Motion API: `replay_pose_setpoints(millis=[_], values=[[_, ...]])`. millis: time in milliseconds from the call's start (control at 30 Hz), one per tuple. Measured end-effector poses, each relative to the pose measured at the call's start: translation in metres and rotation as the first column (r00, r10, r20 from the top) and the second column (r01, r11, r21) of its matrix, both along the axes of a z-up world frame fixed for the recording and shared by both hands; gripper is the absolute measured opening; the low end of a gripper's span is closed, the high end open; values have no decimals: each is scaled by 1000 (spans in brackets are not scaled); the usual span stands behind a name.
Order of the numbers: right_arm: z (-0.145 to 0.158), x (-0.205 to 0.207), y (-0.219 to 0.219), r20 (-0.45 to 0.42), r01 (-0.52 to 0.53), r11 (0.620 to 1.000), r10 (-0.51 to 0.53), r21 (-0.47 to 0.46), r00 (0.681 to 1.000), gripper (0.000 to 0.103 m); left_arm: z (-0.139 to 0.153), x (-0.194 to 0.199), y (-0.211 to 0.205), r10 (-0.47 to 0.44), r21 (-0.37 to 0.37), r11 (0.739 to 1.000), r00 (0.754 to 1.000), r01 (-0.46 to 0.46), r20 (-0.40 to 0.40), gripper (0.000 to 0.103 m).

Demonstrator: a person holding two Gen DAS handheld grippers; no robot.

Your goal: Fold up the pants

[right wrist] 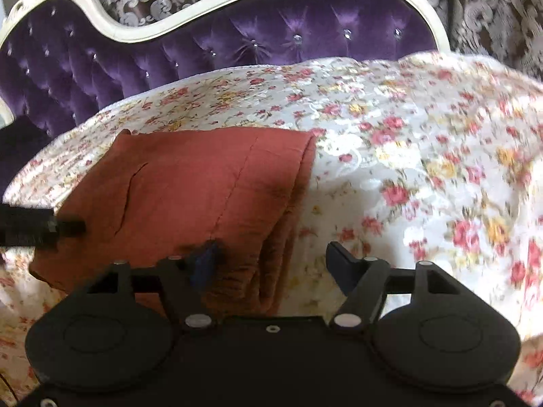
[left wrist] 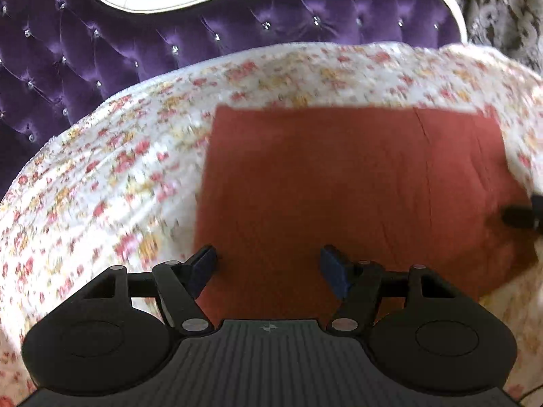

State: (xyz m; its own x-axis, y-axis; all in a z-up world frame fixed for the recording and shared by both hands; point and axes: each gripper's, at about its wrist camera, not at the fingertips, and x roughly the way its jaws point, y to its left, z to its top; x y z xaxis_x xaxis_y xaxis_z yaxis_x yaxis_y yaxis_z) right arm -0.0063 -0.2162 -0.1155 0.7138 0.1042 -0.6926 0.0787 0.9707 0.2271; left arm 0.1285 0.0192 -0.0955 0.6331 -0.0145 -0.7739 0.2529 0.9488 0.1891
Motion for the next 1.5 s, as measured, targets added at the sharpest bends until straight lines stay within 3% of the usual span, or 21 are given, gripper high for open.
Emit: replay_pose_setpoints(millis=[100, 233, 400, 600, 700, 833, 933, 1067, 1100, 1167, 1200, 1233, 1333, 1500], values=[[-2, -4, -1, 1, 7, 1000, -7, 16, 1000, 71, -6, -9, 1, 15, 3, 1000, 999, -15, 41, 71], [-4, -6, -1, 1, 19, 1000, -19, 24, 1000, 71, -9, -2, 10, 62, -44, 997, 998, -61, 25, 81], [-3, 6, -2, -11, -13, 999, 13, 47, 1000, 72, -4, 5, 21, 62, -103, 993, 998, -62, -10, 82], [-6, 24, 0, 4, -54, 996, 54, 76, 999, 73, -1, 30, 32, 94, -79, 993, 995, -92, 20, 82], [-7, 30, 0, 15, -73, 992, 72, 103, 997, 73, -4, 44, 44, 116, -129, 985, 993, -116, -8, 83], [-10, 37, -4, 33, -76, 985, 72, 156, 997, 73, -9, 56, 57, 139, -178, 974, 990, -143, -33, 96], [-11, 42, -3, 38, -85, 984, 80, 157, 996, 69, -13, 62, 63, 152, -205, 966, 988, -157, -41, 103], [-12, 45, -1, 47, -106, 983, 100, 147, 994, 58, -16, 69, 66, 157, -243, 955, 986, -167, -60, 103], [-12, 45, 0, 51, -112, 983, 106, 145, 993, 53, -16, 70, 64, 150, -244, 956, 987, -161, -61, 101], [-11, 44, 4, 59, -112, 984, 104, 140, 993, 46, -14, 69, 58, 103, -260, 959, 994, -112, -46, 79], [-10, 43, 5, 64, -114, 985, 107, 129, 992, 43, -10, 67, 54, 68, -283, 956, 997, -74, -34, 49], [-9, 42, 9, 72, -119, 987, 112, 104, 991, 41, -7, 64, 49, 47, -295, 954, 998, -54, -32, 31], [-1, 38, 20, 93, -129, 991, 125, 36, 988, 36, 1, 58, 32, 58, -226, 972, 998, -56, 2, 19], [24, 37, 14, 174, -147, 989, 141, 21, 975, 33, 26, 54, 27, 75, -261, 964, 995, -53, 72, 18]])
